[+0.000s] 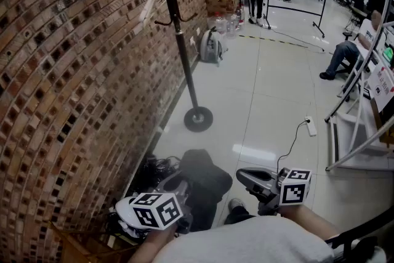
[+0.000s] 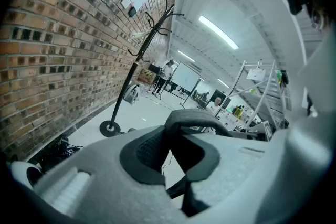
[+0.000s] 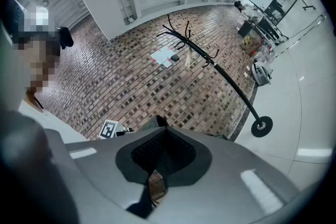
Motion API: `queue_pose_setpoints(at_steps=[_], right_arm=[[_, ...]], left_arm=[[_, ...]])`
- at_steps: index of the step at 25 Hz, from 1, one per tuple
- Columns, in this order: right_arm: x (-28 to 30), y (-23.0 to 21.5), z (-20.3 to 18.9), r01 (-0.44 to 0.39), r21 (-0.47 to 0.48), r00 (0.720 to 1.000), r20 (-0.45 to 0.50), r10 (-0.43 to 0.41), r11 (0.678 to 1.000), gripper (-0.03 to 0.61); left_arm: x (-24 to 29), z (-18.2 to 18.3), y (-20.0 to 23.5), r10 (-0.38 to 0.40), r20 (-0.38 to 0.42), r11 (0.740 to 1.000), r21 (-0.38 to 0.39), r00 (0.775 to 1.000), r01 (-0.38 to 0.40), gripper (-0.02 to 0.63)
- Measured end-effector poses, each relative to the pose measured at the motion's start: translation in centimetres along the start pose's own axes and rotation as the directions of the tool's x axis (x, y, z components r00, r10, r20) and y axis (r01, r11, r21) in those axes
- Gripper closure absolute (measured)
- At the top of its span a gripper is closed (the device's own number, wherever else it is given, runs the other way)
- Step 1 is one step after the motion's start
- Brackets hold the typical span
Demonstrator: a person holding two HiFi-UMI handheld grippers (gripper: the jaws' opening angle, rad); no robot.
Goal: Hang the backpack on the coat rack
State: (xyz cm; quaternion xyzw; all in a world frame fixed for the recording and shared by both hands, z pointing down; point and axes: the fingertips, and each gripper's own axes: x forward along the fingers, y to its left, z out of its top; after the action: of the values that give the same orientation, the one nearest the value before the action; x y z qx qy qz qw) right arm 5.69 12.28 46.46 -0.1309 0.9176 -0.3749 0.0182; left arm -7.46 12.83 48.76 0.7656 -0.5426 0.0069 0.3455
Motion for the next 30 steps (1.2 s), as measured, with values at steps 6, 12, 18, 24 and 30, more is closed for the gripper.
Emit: queue_pose_setpoints(at_steps=[6,12,18,24,30], right_arm=[[0.6,-4.8,5.7,-0.030,-0.012,1.000,-0.003,0.030,0.999,0.580],[-0.2,-7.9,11.3,-0.075,-0.049,0.997,-0.008,0.075,0.996,0.580],[-2.0,-9.6,14.9,-0.083,-0.083,0.996,0.011,0.084,0.993,0.580],[-2.6,-11.1,17.9,-0.068,-0.124,0.996,0.054,0.075,0.990,0.580],[-2.1,-12.4,19.2,-0.061,-0.133,0.995,0.065,0.070,0.989,0.580]], left_arm=[[6.3,3.3,0.0,0.035,0.022,0.999,-0.029,0.999,-0.034,0.589],[10.5,7.7,-1.6,0.066,0.094,0.997,-0.033,0.993,-0.063,0.589],[12.9,11.8,-3.8,0.068,0.176,0.998,-0.004,0.982,-0.068,0.589],[14.2,15.8,-4.3,0.051,0.247,0.998,0.033,0.968,-0.061,0.589],[15.5,16.8,-3.6,0.047,0.246,0.998,0.026,0.968,-0.055,0.589]])
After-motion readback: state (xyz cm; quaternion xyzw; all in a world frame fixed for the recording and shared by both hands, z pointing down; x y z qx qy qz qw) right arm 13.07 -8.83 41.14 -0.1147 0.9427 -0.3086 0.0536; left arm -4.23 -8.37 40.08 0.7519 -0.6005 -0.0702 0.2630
